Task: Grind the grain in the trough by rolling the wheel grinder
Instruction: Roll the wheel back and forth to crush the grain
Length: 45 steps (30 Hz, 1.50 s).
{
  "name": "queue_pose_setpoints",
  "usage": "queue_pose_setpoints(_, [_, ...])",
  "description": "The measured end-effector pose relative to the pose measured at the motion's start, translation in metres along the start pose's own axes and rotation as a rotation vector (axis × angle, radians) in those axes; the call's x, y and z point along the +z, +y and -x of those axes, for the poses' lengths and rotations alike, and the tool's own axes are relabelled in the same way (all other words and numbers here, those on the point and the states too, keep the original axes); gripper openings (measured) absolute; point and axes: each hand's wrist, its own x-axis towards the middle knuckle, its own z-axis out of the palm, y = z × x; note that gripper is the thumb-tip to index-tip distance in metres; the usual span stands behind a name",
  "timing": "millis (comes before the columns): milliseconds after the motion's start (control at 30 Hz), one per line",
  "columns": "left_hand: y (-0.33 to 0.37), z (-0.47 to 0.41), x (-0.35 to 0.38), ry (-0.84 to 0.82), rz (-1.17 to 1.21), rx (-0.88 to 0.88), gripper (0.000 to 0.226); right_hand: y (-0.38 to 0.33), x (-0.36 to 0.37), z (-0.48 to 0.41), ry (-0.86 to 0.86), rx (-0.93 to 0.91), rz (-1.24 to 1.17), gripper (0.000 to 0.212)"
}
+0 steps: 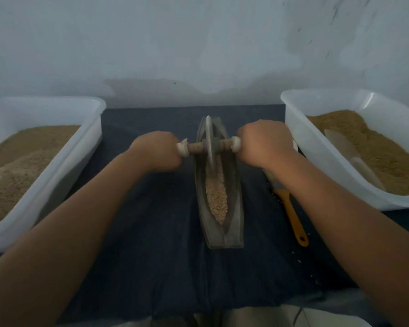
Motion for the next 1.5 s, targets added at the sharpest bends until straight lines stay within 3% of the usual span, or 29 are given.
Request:
queue_pose_setpoints(100, [-0.002,0.044,0.007,-0.062,-0.028,0.122,0.019,0.003,-0.007,0.044,-0.187,-0.045,-0.127,0.026])
queue_pose_setpoints(200, [-0.003,0.088,0.011,0.032,-0.076,0.209,0.021,0.01,-0.015,0.087,-0.307,-0.098,-0.18,0.025])
queue_pose_setpoints(333, [0.0,0.075,0.013,-0.056,0.015,0.126,0.023,0.007,-0.005,0.066,-0.165,-0.117,-0.06,0.026])
queue_pose_setpoints(400, [0.002,0.044,0.004,-0.009,0.031,0.025,0.023,0.005,-0.001,0.029,-0.07,-0.078,-0.008,0.026])
queue_pose_setpoints(533, [0.008,0.007,-0.014,0.094,-0.024,-0.05,0.025,0.009,0.001,-0.013,-0.072,-0.028,0.001,0.028])
queue_pose_setpoints(667, [0.004,0.049,0.003,0.068,-0.066,0.046,0.022,0.018,0.003,0.039,-0.117,-0.099,-0.123,0.025])
queue_pose_setpoints(833, [-0.004,0.102,0.021,0.369,-0.222,0.207,0.031,0.036,-0.008,0.095,-0.317,-0.144,-0.271,0.036])
queue_pose_setpoints(933, [-0.001,0.069,0.017,0.19,-0.144,0.103,0.032,0.029,0.008,0.063,-0.178,-0.093,-0.166,0.034])
queue_pose_setpoints(1067, [0.002,0.001,-0.01,0.184,-0.089,-0.033,0.039,0.023,0.018,-0.005,-0.044,0.049,-0.013,0.036])
queue_pose_setpoints(1167, [0.007,-0.007,-0.017,0.15,-0.107,-0.03,0.036,0.024,0.02,-0.015,-0.07,0.054,-0.021,0.041])
queue_pose_setpoints(1367, [-0.003,0.088,0.008,0.148,-0.119,0.208,0.022,0.031,-0.007,0.084,-0.369,-0.081,-0.22,0.014])
queue_pose_setpoints(1500, [-0.004,0.091,0.015,0.081,-0.077,0.159,0.027,0.03,-0.001,0.088,-0.208,-0.097,-0.13,0.04])
